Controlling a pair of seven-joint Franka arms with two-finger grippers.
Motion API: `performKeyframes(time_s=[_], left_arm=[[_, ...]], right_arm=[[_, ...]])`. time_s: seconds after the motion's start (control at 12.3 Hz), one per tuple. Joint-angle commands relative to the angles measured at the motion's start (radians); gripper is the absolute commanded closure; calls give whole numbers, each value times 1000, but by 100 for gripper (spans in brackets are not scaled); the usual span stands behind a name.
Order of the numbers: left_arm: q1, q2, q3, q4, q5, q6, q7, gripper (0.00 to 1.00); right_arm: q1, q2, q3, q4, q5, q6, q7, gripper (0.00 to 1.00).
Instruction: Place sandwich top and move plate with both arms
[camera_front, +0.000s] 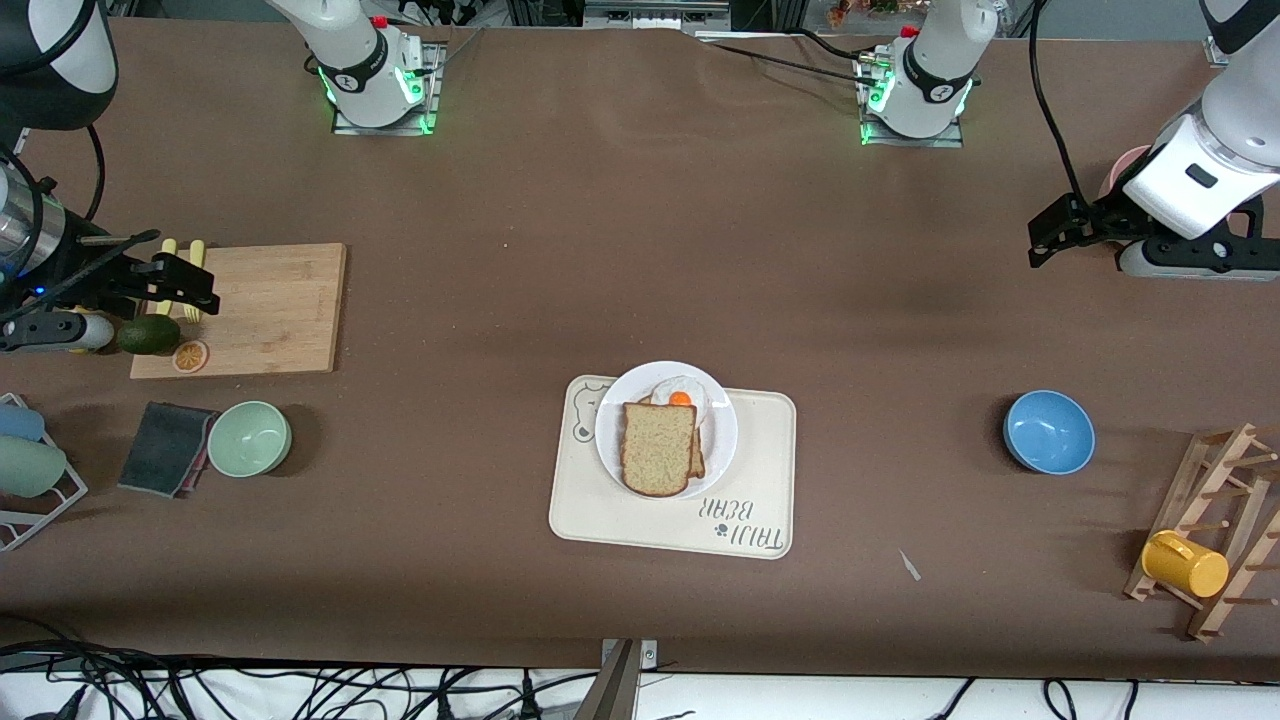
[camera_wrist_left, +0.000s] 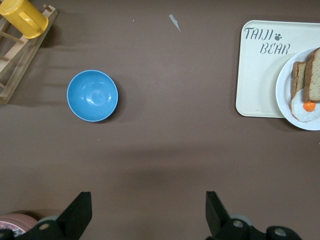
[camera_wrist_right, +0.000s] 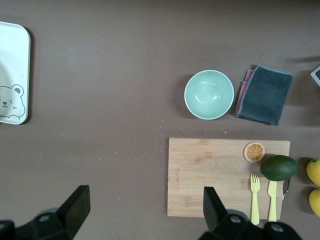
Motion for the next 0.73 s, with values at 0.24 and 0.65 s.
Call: performKeyframes(time_s=[0.24, 0.65], left_arm=[[-19, 49, 10, 92, -8, -54, -4, 0], [-22, 51, 9, 95, -5, -54, -1, 0]], right_arm=[[-6, -9, -8, 9, -11, -6, -38, 0], [-3, -6, -5, 15, -14, -7, -31, 0]])
